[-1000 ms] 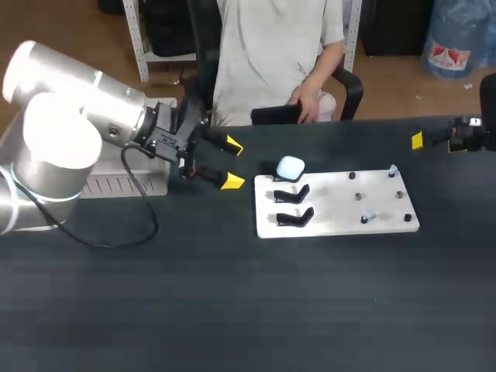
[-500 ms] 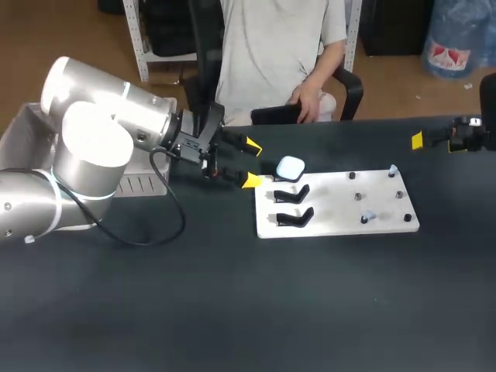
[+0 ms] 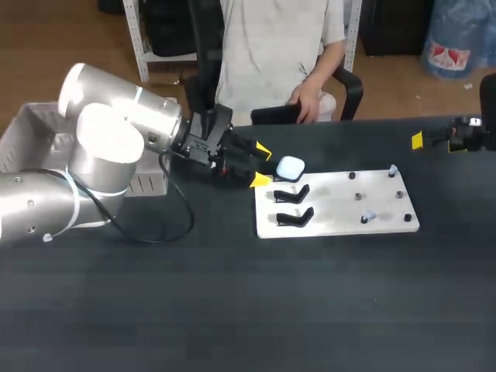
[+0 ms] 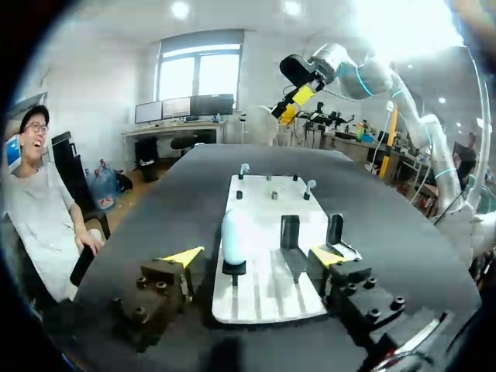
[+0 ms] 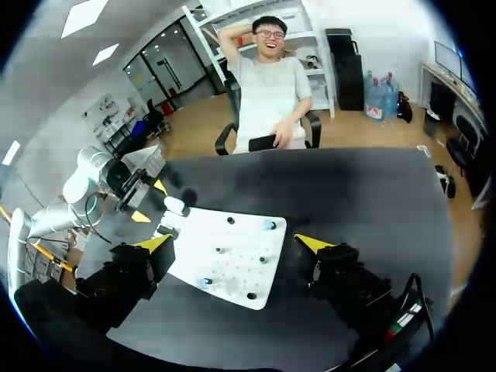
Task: Pick up each earbud case from the left stands, insert the matching earbuds, close the lid, and place the case in the box.
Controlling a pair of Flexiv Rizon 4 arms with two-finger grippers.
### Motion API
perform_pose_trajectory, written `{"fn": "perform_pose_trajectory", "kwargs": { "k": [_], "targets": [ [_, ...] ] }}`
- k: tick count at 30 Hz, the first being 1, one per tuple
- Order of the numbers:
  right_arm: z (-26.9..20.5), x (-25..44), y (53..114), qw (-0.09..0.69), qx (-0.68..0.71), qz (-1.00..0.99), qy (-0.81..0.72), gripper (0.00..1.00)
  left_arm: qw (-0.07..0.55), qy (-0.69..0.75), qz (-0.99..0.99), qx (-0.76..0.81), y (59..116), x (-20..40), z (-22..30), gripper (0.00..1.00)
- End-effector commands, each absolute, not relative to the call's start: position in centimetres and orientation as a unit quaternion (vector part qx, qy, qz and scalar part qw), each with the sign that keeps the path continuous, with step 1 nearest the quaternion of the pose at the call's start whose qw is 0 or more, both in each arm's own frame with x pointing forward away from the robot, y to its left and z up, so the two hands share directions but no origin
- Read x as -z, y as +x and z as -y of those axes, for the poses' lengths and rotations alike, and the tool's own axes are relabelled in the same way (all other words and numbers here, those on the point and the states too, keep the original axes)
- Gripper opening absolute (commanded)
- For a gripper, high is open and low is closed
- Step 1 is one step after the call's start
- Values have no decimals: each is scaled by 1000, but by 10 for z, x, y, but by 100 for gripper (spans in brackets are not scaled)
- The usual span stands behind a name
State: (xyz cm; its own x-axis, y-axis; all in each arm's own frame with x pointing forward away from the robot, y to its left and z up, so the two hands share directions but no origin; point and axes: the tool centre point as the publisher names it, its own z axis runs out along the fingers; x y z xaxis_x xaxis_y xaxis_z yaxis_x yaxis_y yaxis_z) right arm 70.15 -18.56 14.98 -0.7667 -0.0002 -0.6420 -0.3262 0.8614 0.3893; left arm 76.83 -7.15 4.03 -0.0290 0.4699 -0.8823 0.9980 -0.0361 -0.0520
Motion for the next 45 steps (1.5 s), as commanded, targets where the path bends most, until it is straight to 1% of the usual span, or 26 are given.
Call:
{"fn": "perform_pose_trajectory", "kwargs": {
  "k": [1, 3, 4, 6, 8, 9, 10, 12, 13, 15, 18, 30, 36, 45],
  "targets": [
    [186, -150, 701, 329, -248, -907, -91, 100, 343, 607, -602, 390, 776, -35, 79, 68],
    [186, -150, 701, 329, -248, -907, -91, 100, 345, 606, -602, 390, 777, -34, 81, 66],
    [186, -150, 701, 329, -248, -907, -91, 100, 346, 605, -602, 390, 778, -33, 83, 62],
    [186, -150, 701, 329, -248, -907, -91, 100, 347, 604, -603, 390, 780, -32, 85, 65],
    [186, -150, 701, 329, -248, -907, -91, 100, 347, 603, -603, 390, 780, -32, 87, 65],
    [186, -150, 701, 329, -248, -907, -91, 100, 347, 602, -603, 391, 780, -32, 87, 67],
    [186, -150, 701, 329, -248, -907, -91, 100, 347, 602, -603, 392, 780, -32, 88, 66],
    [186, -150, 701, 329, -248, -907, -91, 100, 346, 603, -602, 394, 780, -31, 90, 63],
    [186, -150, 701, 329, -248, -907, -91, 100, 346, 603, -602, 394, 780, -31, 91, 58],
    [186, -150, 701, 329, -248, -907, -91, 100, 345, 602, -601, 396, 780, -30, 93, 58],
    [186, -150, 701, 329, -248, -907, -91, 100, 344, 604, -599, 398, 780, -28, 95, 51],
    [186, -150, 701, 329, -248, -907, -91, 100, 344, 606, -593, 402, 782, -24, 103, 53],
    [186, -150, 701, 329, -248, -907, -91, 100, 346, 606, -594, 401, 786, -21, 108, 50],
    [186, -150, 701, 329, -248, -907, -91, 100, 345, 607, -593, 401, 790, -18, 109, 50]
  ]
}}
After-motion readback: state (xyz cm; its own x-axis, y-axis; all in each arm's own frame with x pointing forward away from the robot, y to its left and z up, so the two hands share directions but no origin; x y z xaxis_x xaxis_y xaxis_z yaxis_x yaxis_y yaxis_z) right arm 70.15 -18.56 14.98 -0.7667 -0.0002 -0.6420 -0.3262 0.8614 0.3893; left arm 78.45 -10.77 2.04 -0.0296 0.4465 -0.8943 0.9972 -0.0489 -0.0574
